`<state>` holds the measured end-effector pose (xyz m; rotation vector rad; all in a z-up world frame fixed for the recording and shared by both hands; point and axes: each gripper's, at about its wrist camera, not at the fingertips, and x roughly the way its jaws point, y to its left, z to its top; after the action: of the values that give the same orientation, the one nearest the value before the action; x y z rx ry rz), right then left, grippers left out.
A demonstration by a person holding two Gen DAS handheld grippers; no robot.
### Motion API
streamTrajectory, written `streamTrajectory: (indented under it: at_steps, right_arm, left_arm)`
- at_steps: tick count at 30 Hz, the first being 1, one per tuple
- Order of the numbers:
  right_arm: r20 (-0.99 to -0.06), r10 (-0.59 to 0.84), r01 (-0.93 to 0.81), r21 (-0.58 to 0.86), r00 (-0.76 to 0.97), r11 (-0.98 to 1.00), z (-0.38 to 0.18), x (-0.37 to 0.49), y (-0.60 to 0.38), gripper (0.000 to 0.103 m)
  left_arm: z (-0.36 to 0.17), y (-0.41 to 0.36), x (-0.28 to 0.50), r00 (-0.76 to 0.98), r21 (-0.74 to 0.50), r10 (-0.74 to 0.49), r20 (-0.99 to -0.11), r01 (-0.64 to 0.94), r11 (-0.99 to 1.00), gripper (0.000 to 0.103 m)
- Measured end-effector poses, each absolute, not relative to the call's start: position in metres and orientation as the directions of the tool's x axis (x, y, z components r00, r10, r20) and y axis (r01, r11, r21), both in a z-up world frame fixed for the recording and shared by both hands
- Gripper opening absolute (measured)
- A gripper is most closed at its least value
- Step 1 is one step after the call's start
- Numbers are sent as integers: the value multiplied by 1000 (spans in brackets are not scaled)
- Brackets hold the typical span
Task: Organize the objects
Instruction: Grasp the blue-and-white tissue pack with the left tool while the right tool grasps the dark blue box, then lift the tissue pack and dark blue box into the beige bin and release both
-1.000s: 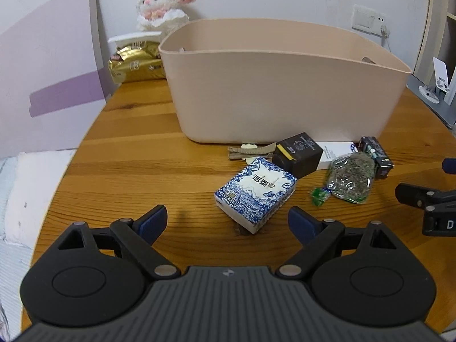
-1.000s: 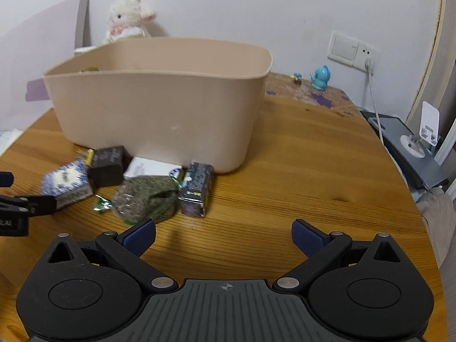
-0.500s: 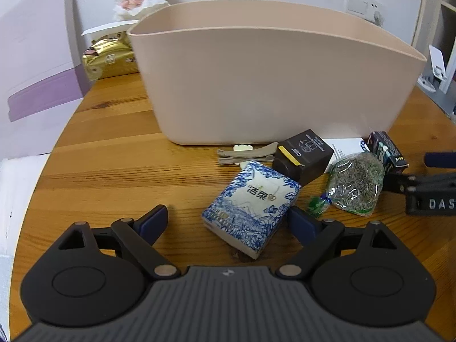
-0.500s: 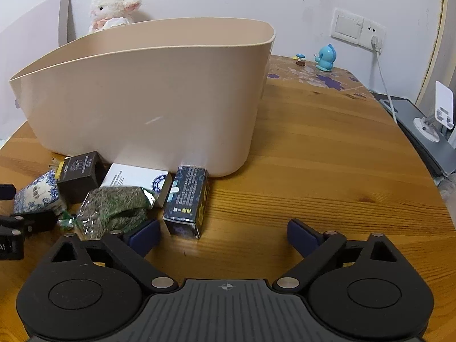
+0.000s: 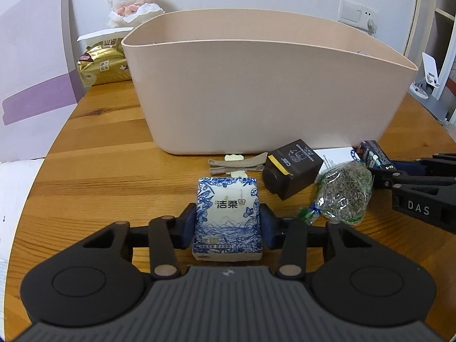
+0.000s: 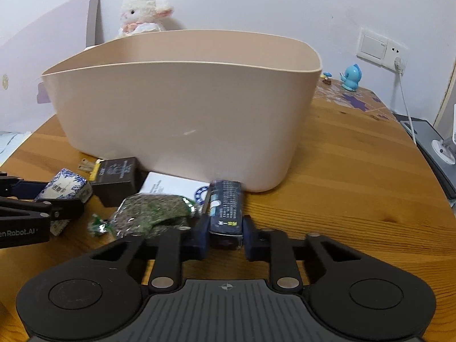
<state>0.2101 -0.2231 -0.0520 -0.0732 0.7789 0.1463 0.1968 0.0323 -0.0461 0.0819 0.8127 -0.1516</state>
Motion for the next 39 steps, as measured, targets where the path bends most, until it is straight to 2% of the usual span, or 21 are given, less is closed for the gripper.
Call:
streamTrajectory:
  at_steps: [8, 16, 29, 39]
  right_arm:
    - [-703, 122, -161, 10, 700, 987, -43, 189, -229, 21]
    - [-657, 154, -186, 21, 738, 982, -17, 151, -232, 21]
    - [-533, 202, -217, 36, 821, 975, 34, 91, -240, 21]
    - [-437, 217, -236, 10, 873, 972, 74, 87, -237, 21]
  left_arm:
    - [-40, 38, 173, 671, -1, -93, -735, 137, 991, 48]
    - [-20, 33, 143, 706, 13, -93, -702, 144, 990, 48]
    - [20, 30, 107, 770, 19, -103, -630, 148, 989, 48]
    - [59, 32, 107, 826, 20, -106, -554, 140, 990, 48]
